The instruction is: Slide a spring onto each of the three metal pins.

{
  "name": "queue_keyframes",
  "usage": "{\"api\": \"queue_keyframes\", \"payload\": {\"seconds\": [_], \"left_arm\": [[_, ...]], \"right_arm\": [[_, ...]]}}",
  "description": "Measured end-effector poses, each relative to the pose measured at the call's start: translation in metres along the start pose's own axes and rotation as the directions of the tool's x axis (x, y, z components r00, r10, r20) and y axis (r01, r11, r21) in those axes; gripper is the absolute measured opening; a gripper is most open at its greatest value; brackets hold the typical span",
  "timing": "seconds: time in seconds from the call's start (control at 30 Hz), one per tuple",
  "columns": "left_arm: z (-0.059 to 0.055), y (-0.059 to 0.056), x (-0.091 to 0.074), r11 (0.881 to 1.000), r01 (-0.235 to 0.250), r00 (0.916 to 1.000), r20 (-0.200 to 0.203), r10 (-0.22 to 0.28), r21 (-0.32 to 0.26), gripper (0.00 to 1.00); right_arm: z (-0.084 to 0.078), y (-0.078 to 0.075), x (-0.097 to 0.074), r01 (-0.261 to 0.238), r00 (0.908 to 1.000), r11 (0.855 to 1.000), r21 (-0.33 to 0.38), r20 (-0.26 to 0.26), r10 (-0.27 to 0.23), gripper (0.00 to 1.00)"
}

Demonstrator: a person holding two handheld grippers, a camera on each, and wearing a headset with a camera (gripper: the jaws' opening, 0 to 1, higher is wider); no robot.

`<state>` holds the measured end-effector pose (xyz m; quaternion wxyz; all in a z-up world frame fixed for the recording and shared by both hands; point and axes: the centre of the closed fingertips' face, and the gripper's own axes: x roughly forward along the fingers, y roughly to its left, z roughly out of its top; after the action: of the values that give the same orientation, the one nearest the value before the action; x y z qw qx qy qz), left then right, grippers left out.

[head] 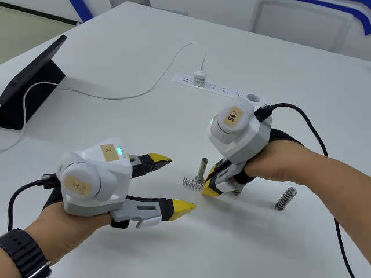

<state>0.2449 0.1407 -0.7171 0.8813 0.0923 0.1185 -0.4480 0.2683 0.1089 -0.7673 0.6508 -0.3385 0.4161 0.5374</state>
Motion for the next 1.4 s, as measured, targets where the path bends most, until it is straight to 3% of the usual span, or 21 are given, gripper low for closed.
{"api": "queue_keyframes", "payload": {"seconds": [0.3,0.7,1.07,1.4], "left_arm": [[-0.005,-0.007,0.004,1.000,0.021,0.9997,-0.012,-0.021,0.006,0.54],[-0.004,-0.018,0.007,0.997,0.063,0.9980,-0.007,-0.062,0.043,0.37],[0.000,-0.032,0.011,0.989,0.109,0.9939,0.004,-0.110,0.099,0.20],[-0.001,-0.040,0.012,0.983,0.135,0.9908,-0.006,-0.135,0.126,0.13]], "right_arm": [[-0.002,0.014,-0.010,-0.018,0.9998,0.999,-0.033,-0.009,0.018,0.11],[-0.001,0.037,-0.033,-0.057,0.9983,0.991,-0.121,-0.021,0.055,0.11],[-0.003,0.047,-0.040,-0.080,0.9956,0.979,-0.186,-0.063,0.070,0.11],[-0.002,0.051,-0.047,-0.085,0.9937,0.973,-0.212,-0.089,0.067,0.11]]}}
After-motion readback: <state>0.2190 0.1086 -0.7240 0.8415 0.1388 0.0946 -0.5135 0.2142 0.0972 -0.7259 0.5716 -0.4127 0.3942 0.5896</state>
